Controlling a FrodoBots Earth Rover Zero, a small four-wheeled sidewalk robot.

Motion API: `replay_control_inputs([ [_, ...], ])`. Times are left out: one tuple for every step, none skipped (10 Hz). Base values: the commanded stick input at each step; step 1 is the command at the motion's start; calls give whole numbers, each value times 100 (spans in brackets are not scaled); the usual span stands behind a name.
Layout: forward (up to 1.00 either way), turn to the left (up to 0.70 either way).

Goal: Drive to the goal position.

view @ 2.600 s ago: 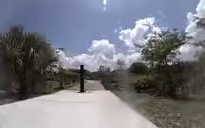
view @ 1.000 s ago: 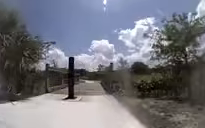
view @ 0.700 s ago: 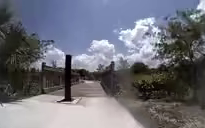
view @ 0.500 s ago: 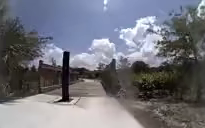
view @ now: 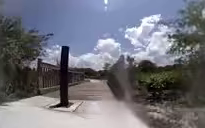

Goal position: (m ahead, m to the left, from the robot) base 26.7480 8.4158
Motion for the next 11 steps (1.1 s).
replay_control_inputs([
  [85,-1],
  [85,-1],
  [85,-1],
  [85,8],
  [85,33],
  [85,31],
  [85,25],
  [85,18],
  [85,10],
  [85,-1],
  [85,-1],
])
